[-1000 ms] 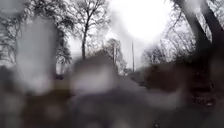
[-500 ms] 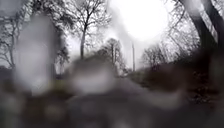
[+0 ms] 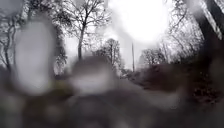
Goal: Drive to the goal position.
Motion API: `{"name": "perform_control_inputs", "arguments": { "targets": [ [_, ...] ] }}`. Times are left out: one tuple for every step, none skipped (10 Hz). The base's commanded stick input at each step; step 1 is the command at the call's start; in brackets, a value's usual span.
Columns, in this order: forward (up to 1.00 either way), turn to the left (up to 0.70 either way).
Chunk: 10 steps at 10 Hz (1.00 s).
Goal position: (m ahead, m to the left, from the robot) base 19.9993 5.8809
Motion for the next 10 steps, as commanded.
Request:
{"name": "perform_control_inputs", "arguments": {
  "targets": [
    [0.85, 0.0],
    [0.85, 0.0],
    [0.85, 0.0],
    [0.85, 0.0],
    [0.85, 0.0],
    [0.85, 0.0],
    [0.85, 0.0],
    [0.85, 0.0],
    [0.85, 0.0],
    [0.85, 0.0]
  ]
}}
